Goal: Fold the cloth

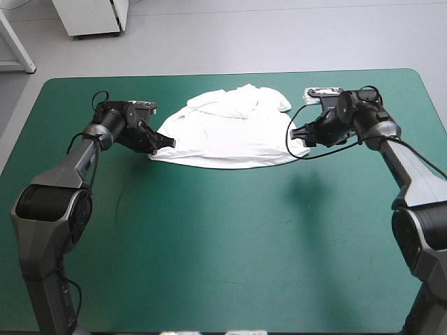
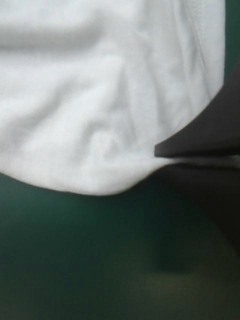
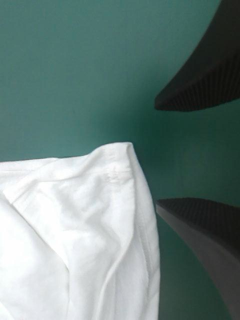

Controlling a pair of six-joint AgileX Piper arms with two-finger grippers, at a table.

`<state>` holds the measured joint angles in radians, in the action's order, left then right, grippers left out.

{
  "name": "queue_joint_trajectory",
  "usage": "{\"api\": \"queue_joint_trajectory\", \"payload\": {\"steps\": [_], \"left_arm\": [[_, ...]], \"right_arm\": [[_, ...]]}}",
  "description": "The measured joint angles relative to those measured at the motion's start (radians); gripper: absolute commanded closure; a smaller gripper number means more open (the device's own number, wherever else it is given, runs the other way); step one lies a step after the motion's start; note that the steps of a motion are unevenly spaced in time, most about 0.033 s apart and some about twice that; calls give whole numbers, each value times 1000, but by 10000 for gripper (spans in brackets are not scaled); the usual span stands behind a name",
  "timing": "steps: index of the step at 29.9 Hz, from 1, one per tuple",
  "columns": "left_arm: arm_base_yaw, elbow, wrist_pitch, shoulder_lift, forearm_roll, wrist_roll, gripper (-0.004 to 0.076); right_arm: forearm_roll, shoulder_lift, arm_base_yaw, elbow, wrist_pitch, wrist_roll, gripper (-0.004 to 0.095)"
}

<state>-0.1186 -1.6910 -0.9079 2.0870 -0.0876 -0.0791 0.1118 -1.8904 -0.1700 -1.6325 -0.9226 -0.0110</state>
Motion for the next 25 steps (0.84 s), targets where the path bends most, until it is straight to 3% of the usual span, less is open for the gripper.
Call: {"api": "queue_joint_trajectory", "payload": {"steps": [15, 18, 22, 25], "left_arm": [[0, 0, 0, 0, 0, 0, 734], [0, 0, 0, 0, 0, 0, 734], [0, 0, 0, 1, 0, 0, 734], [0, -1, 0, 1, 0, 0, 734]], "right_arm": [[53, -249, -26, -166, -4, -31, 424], [40, -265, -33, -180, -25, -14, 555], [18, -285, -45, -193, -36, 3, 925], [20, -290, -53, -194, -35, 11, 925]]}}
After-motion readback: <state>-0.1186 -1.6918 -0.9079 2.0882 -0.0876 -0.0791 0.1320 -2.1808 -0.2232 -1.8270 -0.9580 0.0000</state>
